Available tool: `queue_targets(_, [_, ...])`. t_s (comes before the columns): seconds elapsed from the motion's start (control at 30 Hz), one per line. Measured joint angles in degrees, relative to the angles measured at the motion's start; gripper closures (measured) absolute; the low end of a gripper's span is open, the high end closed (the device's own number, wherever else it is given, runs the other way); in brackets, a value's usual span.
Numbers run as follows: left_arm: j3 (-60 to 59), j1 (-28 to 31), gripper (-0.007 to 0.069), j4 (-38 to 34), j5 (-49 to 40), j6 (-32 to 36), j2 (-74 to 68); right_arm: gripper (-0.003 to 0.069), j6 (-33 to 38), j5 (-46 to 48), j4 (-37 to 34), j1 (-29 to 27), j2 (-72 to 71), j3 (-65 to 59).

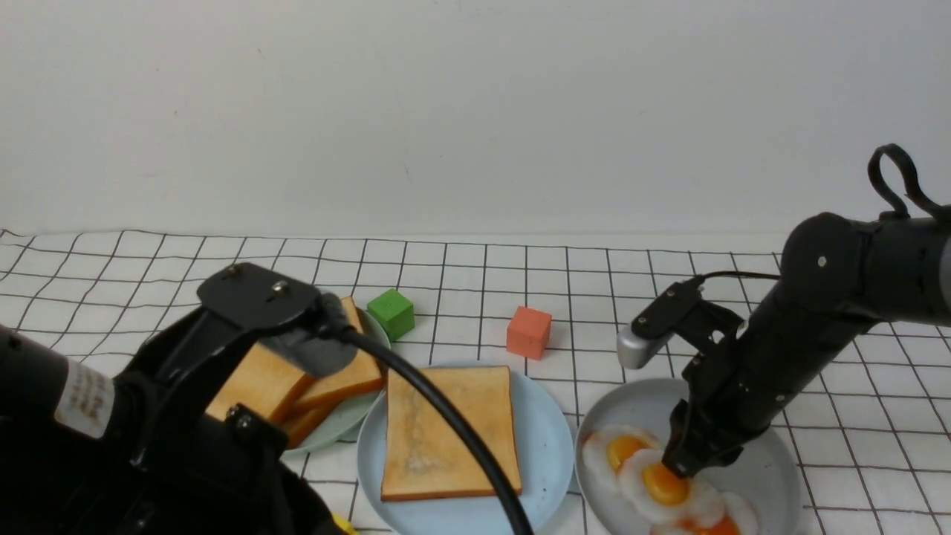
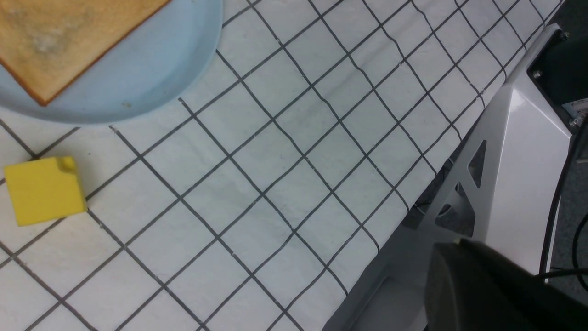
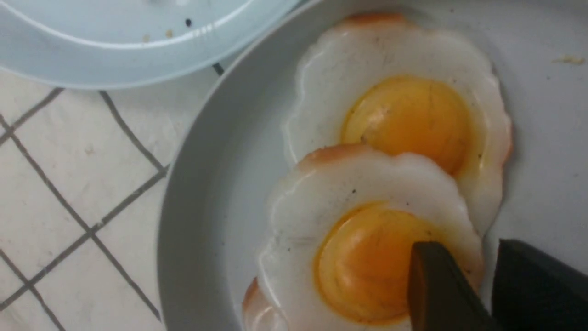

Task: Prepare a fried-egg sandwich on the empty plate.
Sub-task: Use the right arm to grab a fried egg

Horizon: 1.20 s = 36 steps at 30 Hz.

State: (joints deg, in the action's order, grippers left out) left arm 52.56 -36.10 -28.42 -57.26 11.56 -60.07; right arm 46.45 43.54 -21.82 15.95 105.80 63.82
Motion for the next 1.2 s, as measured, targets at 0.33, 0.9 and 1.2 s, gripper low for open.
queue_targets(0.33, [0.00, 0.00, 0.0636, 0.07, -0.37, -0.23, 0.00, 0.0667, 0.00, 0.20, 0.20, -0.04, 0.12, 0.00])
queue_targets(0.9, [-0.04, 0.00, 0.0634, 0.13, -0.60, -0.23, 0.00, 0.0467, 0.00, 1.47, -0.50, -1.76, -2.52, -0.06])
queue_targets(1.2, [-0.04, 0.00, 0.0629, 0.22, -0.60, -0.23, 0.00, 0.0421, 8.02, 0.54, -2.19, -2.78, -2.47, -0.06])
